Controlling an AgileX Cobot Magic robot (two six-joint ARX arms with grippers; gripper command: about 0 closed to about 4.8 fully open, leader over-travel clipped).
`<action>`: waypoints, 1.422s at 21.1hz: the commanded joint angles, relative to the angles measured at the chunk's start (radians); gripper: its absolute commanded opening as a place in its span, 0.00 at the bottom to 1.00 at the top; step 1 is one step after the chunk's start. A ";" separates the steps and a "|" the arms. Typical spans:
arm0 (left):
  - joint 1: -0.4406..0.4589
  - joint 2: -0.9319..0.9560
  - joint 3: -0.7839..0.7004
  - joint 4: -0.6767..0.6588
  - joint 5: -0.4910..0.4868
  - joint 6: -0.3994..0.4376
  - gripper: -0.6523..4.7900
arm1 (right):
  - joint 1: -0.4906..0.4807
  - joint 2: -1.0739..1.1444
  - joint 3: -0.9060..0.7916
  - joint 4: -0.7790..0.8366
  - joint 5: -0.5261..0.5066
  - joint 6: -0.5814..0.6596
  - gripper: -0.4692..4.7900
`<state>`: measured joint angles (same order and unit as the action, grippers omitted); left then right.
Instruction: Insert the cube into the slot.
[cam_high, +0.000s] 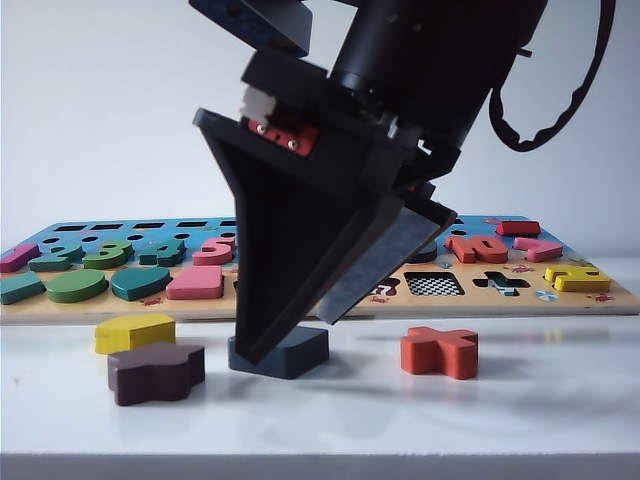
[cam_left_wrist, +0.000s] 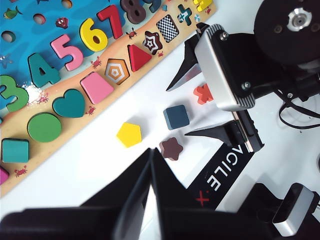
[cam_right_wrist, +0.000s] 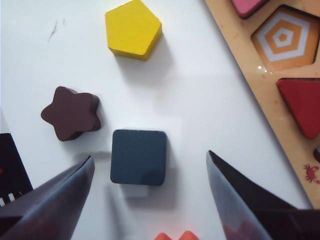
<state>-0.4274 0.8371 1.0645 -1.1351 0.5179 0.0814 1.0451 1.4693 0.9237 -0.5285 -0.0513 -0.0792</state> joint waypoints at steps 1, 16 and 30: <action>0.000 0.000 0.005 0.009 0.005 0.005 0.15 | 0.002 0.015 0.003 0.019 0.023 0.000 0.82; 0.000 0.000 0.005 0.011 0.005 0.005 0.15 | 0.002 0.031 0.005 0.019 0.028 -0.001 0.42; 0.000 0.000 0.005 0.011 0.005 0.005 0.15 | -0.080 -0.169 0.011 -0.036 0.030 -0.093 0.26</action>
<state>-0.4274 0.8371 1.0645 -1.1347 0.5179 0.0814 0.9821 1.3136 0.9268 -0.5484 -0.0261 -0.1207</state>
